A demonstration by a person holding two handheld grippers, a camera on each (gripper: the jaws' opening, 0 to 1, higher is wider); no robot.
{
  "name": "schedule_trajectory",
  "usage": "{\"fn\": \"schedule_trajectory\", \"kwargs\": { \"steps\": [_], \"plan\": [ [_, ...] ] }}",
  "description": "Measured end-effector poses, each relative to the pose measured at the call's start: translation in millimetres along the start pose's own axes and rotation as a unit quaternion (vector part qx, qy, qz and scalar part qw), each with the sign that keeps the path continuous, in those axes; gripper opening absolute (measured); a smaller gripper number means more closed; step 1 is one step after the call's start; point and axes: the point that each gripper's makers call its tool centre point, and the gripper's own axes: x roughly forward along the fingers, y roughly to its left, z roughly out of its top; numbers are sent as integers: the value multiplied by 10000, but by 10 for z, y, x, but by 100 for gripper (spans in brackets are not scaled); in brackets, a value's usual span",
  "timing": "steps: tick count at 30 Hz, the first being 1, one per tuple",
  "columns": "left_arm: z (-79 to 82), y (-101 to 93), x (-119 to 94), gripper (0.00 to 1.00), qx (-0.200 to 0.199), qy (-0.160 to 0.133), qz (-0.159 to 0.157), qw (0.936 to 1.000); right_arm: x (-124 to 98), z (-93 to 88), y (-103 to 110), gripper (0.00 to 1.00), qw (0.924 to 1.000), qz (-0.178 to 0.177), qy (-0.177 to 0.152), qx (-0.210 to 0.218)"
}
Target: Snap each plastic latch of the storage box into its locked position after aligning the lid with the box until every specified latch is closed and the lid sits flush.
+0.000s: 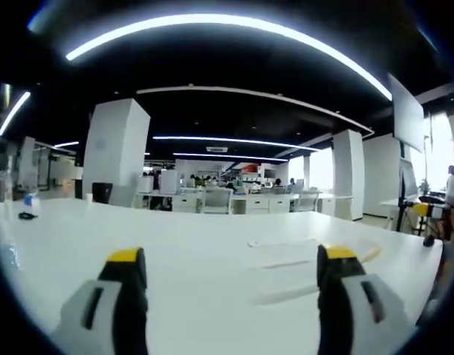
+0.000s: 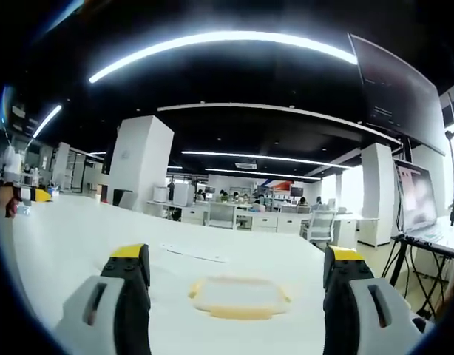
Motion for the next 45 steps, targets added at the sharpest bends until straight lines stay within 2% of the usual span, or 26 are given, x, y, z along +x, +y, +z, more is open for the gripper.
{"fn": "schedule_trajectory", "kwargs": {
  "steps": [13,24,35,39,45],
  "plan": [
    [42,-352,279,93,178,48,-502,9986,137,-44,-241,100,9993,138,70,-350],
    [-51,-697,533,91,378,273,-985,9940,271,-176,-446,100,9970,298,289,-649],
    [-139,-1145,806,88,603,479,-1611,9839,455,-259,-657,100,9920,545,457,-1046],
    [-178,-1335,910,87,626,527,-1824,9798,542,-270,-750,100,9874,662,528,-1335],
    [-253,-1693,1032,87,800,630,-2230,9695,665,-282,-828,100,9834,877,584,-1477]
  ]
}}
